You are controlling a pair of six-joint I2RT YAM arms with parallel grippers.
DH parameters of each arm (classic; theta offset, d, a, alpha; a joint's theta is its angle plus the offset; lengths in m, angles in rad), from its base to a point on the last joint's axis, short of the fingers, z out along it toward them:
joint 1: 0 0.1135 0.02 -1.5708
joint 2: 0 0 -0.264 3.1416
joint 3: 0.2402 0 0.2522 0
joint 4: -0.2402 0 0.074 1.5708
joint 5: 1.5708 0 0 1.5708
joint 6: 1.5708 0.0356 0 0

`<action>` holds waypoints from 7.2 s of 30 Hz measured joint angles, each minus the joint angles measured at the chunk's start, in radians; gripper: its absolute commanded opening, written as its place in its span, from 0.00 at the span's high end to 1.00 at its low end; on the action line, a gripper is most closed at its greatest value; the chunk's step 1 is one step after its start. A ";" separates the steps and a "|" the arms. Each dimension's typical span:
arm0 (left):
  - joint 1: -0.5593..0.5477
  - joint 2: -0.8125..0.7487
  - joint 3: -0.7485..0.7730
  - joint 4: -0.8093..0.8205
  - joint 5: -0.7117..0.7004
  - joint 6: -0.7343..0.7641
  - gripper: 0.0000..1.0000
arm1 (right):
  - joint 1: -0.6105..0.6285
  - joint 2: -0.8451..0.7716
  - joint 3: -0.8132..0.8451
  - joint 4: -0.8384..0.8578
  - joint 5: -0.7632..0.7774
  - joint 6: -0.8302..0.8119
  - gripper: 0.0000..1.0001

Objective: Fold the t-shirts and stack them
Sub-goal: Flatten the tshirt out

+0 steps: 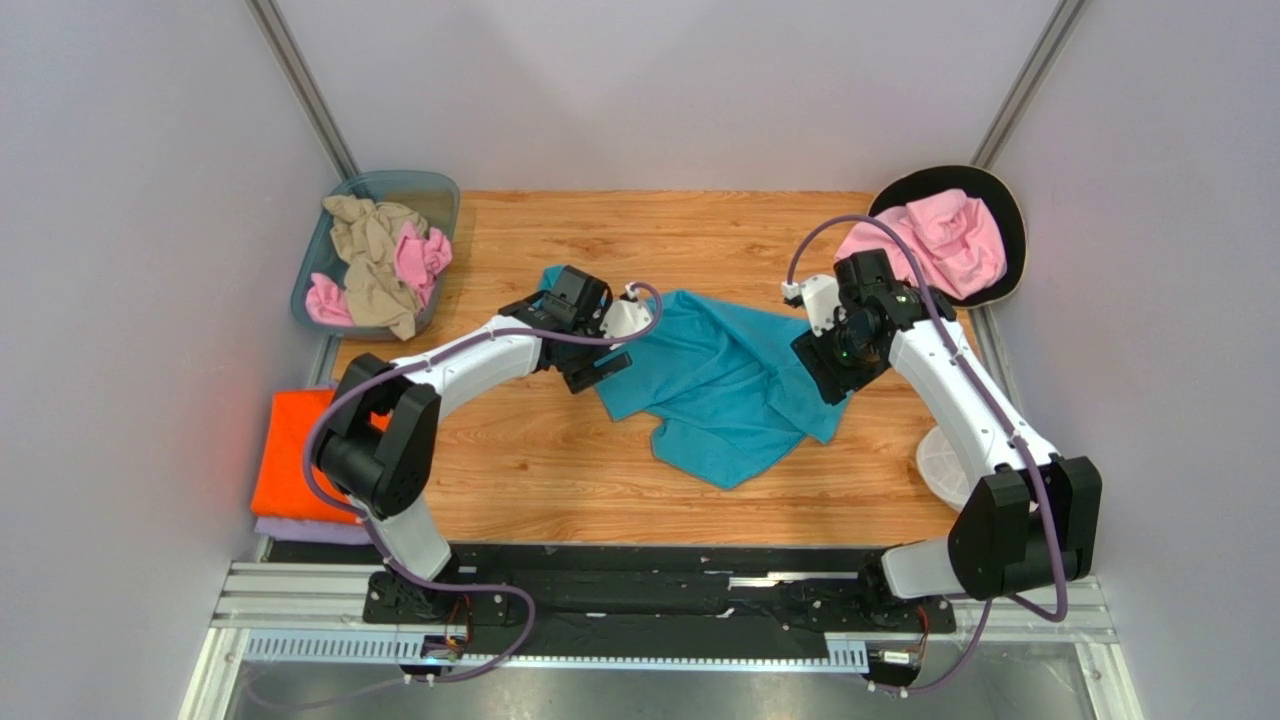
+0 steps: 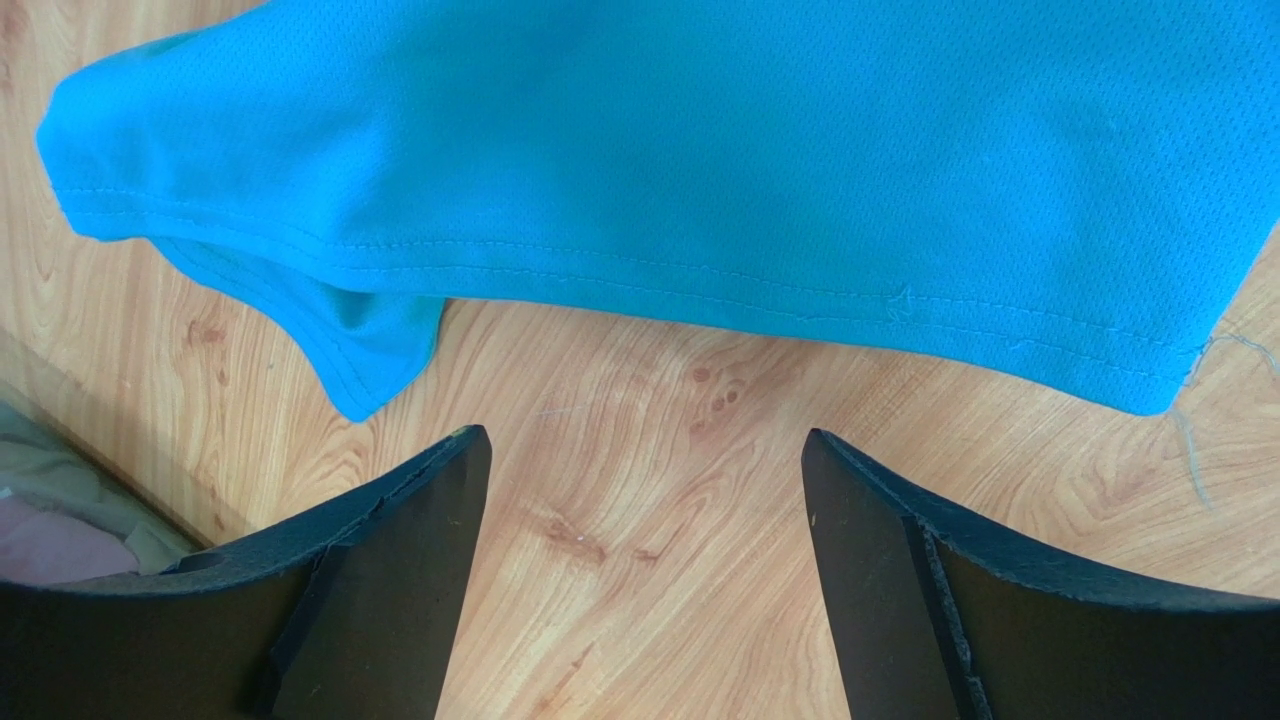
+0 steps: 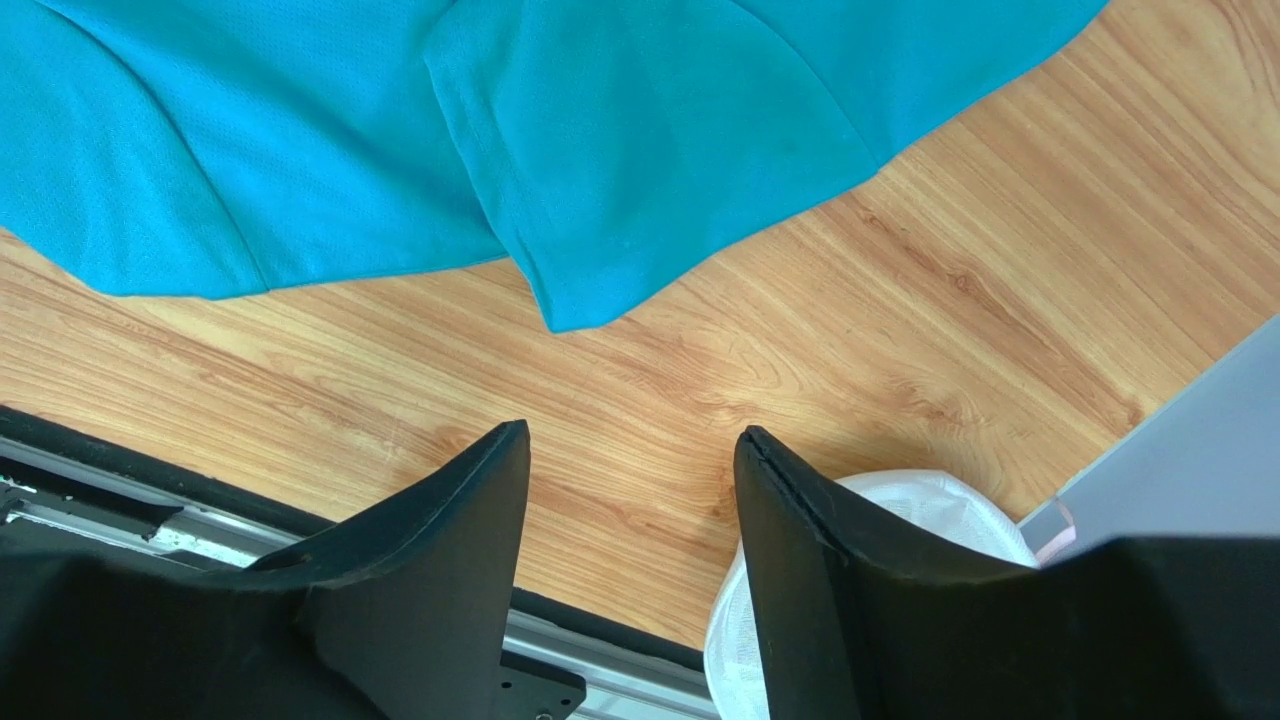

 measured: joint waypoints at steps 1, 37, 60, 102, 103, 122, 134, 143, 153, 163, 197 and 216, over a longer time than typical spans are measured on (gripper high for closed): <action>-0.002 0.000 0.000 0.000 0.000 0.000 0.15 | 0.000 -0.001 0.000 -0.001 0.000 0.000 0.43; -0.005 0.020 0.000 0.001 -0.029 0.011 0.15 | 0.036 0.240 -0.257 0.232 0.005 -0.133 0.50; -0.005 0.036 0.000 0.000 -0.029 0.011 0.16 | 0.037 0.307 -0.192 0.172 -0.018 -0.131 1.00; -0.140 0.026 -0.066 -0.019 0.103 -0.046 0.15 | 0.014 0.039 -0.222 0.251 0.081 -0.105 1.00; -0.140 0.026 -0.068 -0.022 0.107 -0.049 0.14 | 0.014 0.039 -0.226 0.253 0.081 -0.105 1.00; -0.143 0.105 -0.001 -0.090 0.169 -0.060 0.19 | 0.014 0.039 -0.233 0.259 0.088 -0.104 1.00; -0.143 0.180 0.105 -0.214 0.211 -0.048 0.39 | 0.014 0.019 -0.253 0.259 0.088 -0.105 1.00; -0.143 0.219 0.159 -0.243 0.209 -0.029 0.69 | 0.014 -0.018 -0.276 0.261 0.088 -0.105 1.00; -0.143 0.215 0.159 -0.244 0.210 -0.037 1.00 | 0.014 -0.021 -0.282 0.261 0.089 -0.105 1.00; -0.146 0.082 0.143 -0.268 0.153 -0.052 1.00 | 0.014 -0.051 -0.246 0.234 0.111 -0.104 1.00; 0.015 -0.386 0.588 -0.280 -0.212 -0.032 1.00 | -0.012 0.007 0.824 -0.018 0.160 -0.066 1.00; 0.019 -0.781 0.488 -0.338 -0.182 0.016 1.00 | -0.012 -0.364 0.944 -0.096 0.083 -0.136 1.00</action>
